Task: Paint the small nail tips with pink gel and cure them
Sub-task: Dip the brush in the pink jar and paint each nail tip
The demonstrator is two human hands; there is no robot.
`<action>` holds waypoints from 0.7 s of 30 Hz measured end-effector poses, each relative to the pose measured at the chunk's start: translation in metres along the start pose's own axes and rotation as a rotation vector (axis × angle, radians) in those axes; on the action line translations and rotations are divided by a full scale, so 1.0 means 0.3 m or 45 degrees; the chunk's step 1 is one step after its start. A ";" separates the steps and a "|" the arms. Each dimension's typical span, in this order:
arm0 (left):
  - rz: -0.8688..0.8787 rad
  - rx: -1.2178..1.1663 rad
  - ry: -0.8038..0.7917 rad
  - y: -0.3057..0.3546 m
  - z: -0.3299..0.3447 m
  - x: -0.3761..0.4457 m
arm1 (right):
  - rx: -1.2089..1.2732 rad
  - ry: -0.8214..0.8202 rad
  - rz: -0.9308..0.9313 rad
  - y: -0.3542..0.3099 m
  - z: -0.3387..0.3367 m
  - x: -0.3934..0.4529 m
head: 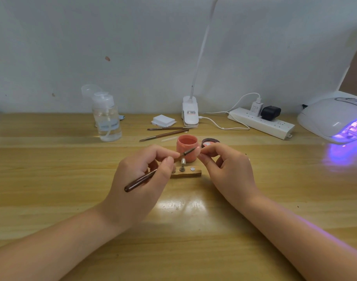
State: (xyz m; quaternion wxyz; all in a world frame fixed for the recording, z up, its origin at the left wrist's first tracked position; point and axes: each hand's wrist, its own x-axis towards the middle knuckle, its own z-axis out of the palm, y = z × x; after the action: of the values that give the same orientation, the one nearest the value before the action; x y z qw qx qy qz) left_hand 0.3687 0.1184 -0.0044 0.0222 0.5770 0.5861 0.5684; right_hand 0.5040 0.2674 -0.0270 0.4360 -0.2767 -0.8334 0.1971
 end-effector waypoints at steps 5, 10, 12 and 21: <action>-0.002 0.046 -0.064 -0.002 0.002 -0.001 | 0.001 -0.007 0.004 0.000 0.002 0.002; -0.071 -0.039 0.002 -0.006 0.005 0.000 | 0.022 -0.022 0.015 0.003 0.001 0.001; -0.098 -0.041 -0.008 -0.007 0.009 -0.002 | 0.031 -0.032 0.017 0.003 0.001 0.002; -0.137 -0.117 -0.022 -0.006 0.012 -0.005 | 0.040 -0.038 0.019 0.002 0.000 0.003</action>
State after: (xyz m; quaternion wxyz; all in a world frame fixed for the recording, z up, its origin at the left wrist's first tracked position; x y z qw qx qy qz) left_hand 0.3706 0.1202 -0.0080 0.0843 0.5480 0.5894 0.5876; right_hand 0.5038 0.2685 -0.0267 0.4261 -0.2732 -0.8345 0.2175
